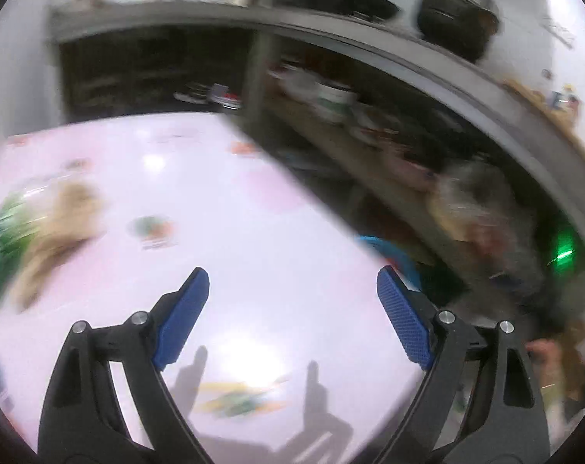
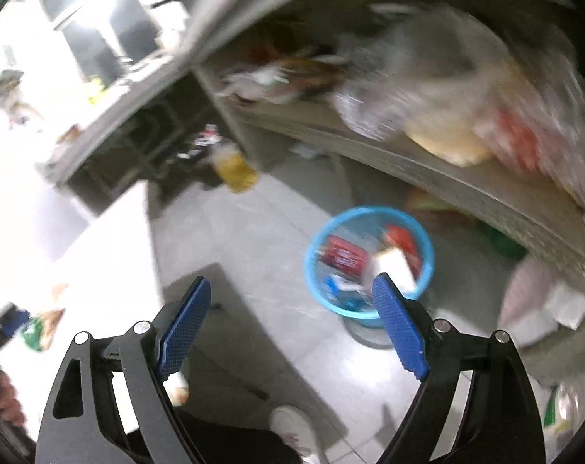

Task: Collect trash
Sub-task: 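Return both tools over the table toward the green bottle and beige cloth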

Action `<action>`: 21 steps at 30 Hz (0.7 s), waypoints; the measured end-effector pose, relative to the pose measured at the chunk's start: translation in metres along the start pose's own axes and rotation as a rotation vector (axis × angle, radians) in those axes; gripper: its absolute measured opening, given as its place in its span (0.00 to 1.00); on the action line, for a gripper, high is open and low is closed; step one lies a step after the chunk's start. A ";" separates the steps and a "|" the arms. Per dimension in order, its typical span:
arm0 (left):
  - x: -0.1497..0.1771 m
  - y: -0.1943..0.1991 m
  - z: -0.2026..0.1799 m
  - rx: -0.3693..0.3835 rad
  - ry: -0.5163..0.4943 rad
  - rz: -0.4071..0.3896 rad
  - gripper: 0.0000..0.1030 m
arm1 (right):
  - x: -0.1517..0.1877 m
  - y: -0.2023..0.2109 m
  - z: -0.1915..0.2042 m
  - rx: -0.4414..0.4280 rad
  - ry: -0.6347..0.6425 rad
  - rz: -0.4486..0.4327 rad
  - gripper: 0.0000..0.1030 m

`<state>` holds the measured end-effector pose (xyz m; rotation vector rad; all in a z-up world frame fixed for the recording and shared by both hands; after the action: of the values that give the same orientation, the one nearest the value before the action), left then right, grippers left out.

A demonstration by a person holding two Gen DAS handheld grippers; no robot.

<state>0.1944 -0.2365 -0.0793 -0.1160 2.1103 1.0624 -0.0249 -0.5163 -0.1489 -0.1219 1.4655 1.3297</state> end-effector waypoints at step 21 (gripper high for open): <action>-0.041 0.086 0.189 -0.282 0.097 -0.150 0.82 | 0.007 -0.027 0.296 -0.505 0.336 0.239 0.81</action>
<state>0.3007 -0.0541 -0.0652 -0.4636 1.9895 1.2785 0.1739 -0.2994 -0.1032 -0.5332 1.4149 1.9297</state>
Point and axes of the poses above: each gripper's, at about its wrist camera, not at the fingertips, and y roughly against the way its jaws point, z to its left, x to its underside, the point moved 10 cm from there along -y, roughly the way its jaws point, and after that the axes turned 12 degrees about y, right-handed, at the moved point
